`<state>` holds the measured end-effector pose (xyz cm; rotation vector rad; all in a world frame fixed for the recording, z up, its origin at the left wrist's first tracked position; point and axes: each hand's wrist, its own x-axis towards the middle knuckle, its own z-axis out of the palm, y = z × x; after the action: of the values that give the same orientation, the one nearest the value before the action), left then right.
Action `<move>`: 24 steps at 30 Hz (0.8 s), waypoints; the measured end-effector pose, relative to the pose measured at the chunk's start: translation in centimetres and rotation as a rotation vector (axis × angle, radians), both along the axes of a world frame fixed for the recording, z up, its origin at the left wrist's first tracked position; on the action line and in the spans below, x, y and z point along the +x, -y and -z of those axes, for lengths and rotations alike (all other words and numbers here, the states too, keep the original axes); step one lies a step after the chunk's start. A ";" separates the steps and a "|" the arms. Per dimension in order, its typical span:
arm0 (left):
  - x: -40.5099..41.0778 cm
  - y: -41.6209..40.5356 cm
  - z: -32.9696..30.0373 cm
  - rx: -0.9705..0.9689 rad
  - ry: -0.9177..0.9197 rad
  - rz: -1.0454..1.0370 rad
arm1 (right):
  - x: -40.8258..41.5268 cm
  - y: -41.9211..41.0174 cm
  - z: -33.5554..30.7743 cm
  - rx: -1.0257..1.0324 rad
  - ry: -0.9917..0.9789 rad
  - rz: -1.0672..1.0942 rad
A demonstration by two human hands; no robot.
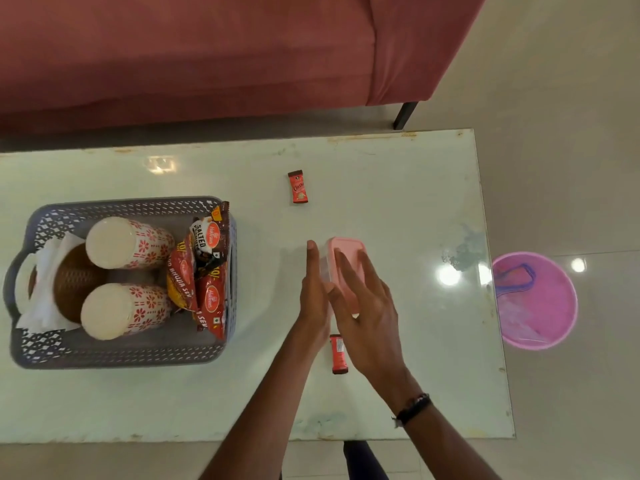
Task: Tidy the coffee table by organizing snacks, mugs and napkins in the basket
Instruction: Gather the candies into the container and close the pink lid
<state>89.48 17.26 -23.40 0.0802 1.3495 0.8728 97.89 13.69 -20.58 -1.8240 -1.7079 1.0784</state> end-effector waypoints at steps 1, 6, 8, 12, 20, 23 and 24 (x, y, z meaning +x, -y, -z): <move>-0.2 0.1 0.0 0.003 -0.022 0.022 | 0.1 0.1 -0.3 -0.016 -0.053 0.017; -2.4 0.4 0.7 0.034 0.040 0.123 | 1.6 -1.1 -1.1 -0.110 -0.457 0.051; -2.4 0.1 0.4 0.050 0.041 0.135 | 2.0 -1.9 -1.3 -0.215 -0.595 0.118; -1.8 -0.2 -0.6 0.077 0.016 0.220 | 1.4 -2.2 -0.9 -0.226 -0.498 0.165; -4.6 -0.6 0.3 -0.043 0.009 -0.011 | 2.0 -1.3 0.8 -0.426 -0.863 0.429; -6.1 0.0 1.0 -0.026 -0.152 0.076 | 3.3 -1.4 2.0 -0.483 -0.952 0.594; -6.4 0.2 1.1 -0.019 -0.194 0.096 | 3.7 -1.4 2.3 -0.479 -0.938 0.625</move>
<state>83.07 17.04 -24.46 0.2182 1.5219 0.7864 101.56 15.08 -22.88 -1.4949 -0.3303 1.7207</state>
